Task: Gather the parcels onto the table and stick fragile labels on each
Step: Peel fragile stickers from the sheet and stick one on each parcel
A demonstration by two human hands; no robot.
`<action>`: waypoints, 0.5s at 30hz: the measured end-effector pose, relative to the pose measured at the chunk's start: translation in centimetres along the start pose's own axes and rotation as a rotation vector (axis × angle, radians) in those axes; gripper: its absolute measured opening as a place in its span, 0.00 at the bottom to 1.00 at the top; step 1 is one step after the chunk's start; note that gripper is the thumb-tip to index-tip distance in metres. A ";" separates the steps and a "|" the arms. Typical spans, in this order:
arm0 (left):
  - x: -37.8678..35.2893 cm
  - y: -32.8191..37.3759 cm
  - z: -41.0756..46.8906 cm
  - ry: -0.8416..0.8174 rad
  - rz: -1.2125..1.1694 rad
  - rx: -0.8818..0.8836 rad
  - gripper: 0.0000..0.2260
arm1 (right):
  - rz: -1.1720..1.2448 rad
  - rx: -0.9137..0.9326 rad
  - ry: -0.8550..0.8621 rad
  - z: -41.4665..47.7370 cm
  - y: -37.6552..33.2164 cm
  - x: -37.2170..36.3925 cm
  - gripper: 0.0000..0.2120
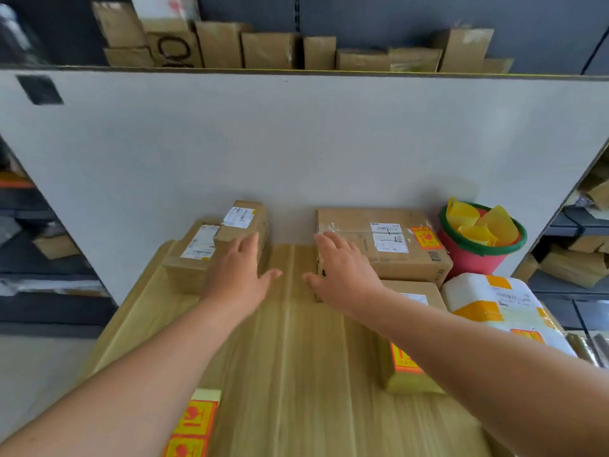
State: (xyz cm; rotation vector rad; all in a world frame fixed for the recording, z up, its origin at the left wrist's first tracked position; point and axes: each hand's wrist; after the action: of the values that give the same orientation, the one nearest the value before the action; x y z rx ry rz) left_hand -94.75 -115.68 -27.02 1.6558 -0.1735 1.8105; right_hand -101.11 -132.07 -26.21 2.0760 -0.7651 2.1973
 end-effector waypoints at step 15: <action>0.2 -14.7 9.6 -0.081 -0.221 0.126 0.27 | 0.021 -0.241 -0.197 13.1 -12.3 -8.8 0.31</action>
State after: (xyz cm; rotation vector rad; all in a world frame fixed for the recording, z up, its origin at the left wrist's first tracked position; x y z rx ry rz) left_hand -78.66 -109.30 -29.87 1.7617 0.0875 1.6183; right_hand -83.65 -123.27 -30.52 2.1884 -1.0141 1.8204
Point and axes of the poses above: each hand's wrist, its own z-axis towards the middle knuckle, its own x-axis out of the back of the hand, y = z × x, and after that the axes turned 12 degrees about -x, right-handed
